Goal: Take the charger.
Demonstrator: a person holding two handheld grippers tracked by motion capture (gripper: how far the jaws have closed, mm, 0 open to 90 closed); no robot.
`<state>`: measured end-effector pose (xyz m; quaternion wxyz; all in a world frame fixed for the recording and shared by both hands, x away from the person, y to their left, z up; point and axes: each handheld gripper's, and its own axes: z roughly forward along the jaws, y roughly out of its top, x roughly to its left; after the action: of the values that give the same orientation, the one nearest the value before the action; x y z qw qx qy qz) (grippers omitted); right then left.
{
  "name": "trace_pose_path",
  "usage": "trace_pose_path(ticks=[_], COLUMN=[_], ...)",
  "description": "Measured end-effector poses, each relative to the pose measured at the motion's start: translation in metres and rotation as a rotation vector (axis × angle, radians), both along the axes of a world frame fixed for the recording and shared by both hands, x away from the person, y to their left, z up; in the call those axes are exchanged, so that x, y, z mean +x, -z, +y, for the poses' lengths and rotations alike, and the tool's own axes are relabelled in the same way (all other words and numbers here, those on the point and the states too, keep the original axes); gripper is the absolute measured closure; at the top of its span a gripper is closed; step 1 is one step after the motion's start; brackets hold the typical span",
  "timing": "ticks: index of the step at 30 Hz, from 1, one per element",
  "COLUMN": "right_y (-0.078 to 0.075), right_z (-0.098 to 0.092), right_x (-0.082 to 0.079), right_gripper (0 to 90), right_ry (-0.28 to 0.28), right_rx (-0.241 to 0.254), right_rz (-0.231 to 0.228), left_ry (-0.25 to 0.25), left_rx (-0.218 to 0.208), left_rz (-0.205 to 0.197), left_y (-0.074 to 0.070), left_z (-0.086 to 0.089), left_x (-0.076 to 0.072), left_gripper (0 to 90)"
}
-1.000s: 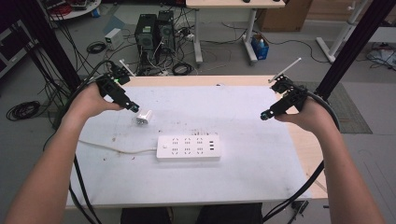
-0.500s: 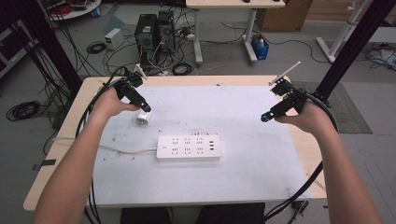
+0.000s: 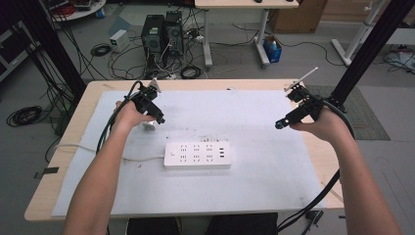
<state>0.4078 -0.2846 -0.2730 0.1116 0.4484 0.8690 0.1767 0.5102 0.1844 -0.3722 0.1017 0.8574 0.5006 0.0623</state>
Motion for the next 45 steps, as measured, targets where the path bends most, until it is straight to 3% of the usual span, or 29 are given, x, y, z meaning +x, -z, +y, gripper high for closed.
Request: trace_pose_path(ticks=[9, 17, 20, 23, 25, 32, 34, 35, 38, 41, 45], right_y=[0.005, 0.008, 0.009, 0.011, 0.012, 0.014, 0.014, 0.014, 0.014, 0.013, 0.010], right_z=[-0.003, -0.001, 0.000, 0.000, -0.001, 0.001, 0.001, 0.002, 0.004, 0.006, 0.010], right_x=[-0.001, 0.000, 0.000, 0.001, 0.001, 0.002, 0.002, 0.002, 0.002, 0.002, 0.002], right_gripper=[10.1, 10.1, 10.1, 10.1, 10.1, 10.1, 10.1, 10.1, 10.2, 10.2, 10.2], right_ry=[0.002, -0.007, -0.009, -0.006, -0.007, -0.002, 0.002, 0.006, 0.008, 0.014, 0.028], right_rx=[0.008, 0.002, 0.004, 0.006, 0.004, 0.000, -0.001, -0.004, -0.006, -0.001, -0.005], right_rz=[-0.002, 0.006, 0.010, 0.011, 0.013, 0.016, 0.016, 0.018, 0.028, 0.029, 0.023], left_ry=[-0.064, -0.103, -0.105, -0.127, -0.121, -0.118, -0.117, -0.119, -0.102, -0.076, -0.034], left_rx=[0.018, 0.048, 0.050, 0.022, 0.030, 0.037, 0.040, 0.010, 0.000, -0.047, -0.070], left_rz=[0.010, 0.047, 0.057, 0.062, 0.055, 0.050, 0.038, 0.027, 0.010, -0.010, -0.048], left_y=[0.021, 0.038, 0.039, 0.039, 0.037, 0.036, 0.033, 0.026, 0.017, -0.003, -0.033], left_z=[0.002, 0.002, 0.004, 0.005, 0.005, 0.005, 0.006, 0.009, 0.011, 0.015, 0.018], left_x=[0.009, 0.013, 0.013, 0.014, 0.014, 0.014, 0.013, 0.010, 0.006, -0.006, -0.023], left_gripper=[17.4, 23.5, 29.0, 33.5, 38.6, 40.8, 41.2, 41.7, 42.1, 42.2, 42.3])
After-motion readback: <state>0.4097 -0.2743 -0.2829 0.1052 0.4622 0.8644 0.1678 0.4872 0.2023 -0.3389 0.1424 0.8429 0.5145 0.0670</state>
